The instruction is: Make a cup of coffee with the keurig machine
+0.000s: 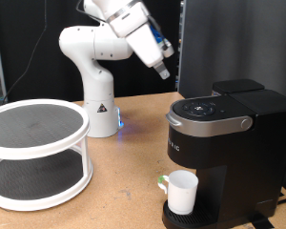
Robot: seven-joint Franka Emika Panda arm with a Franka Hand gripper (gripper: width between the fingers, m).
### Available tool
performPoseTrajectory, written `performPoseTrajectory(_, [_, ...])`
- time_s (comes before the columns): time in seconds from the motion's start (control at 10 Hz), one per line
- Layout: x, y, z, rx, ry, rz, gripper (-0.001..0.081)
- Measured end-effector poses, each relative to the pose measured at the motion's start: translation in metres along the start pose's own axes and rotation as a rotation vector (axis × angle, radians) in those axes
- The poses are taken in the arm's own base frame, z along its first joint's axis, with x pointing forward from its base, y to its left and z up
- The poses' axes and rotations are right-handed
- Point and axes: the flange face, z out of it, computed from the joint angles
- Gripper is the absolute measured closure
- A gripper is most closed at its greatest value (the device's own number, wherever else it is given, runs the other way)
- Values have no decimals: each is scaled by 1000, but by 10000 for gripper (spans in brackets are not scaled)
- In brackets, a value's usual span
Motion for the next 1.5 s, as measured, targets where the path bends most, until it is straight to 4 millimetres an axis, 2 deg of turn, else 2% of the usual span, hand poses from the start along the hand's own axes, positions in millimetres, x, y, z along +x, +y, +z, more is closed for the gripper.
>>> performPoseTrajectory(0.2, [24, -19, 2, -72, -86, -108, -1])
performPoseTrajectory(0.5, [62, -40, 11, -104, -135, -72, -1])
performPoseTrajectory(0.6, [70, -33, 15, -91, -147, -48, -1])
performPoseTrajectory(0.7, [70, -33, 15, -92, -146, -57, -1])
performPoseTrajectory(1.0, [79, -44, 18, -147, -214, -148, -1])
performPoseTrajectory(1.2, [100, -57, 19, -161, -294, -180, -1])
performPoseTrajectory(1.5, [134, -54, 21, -138, -324, -151, -1])
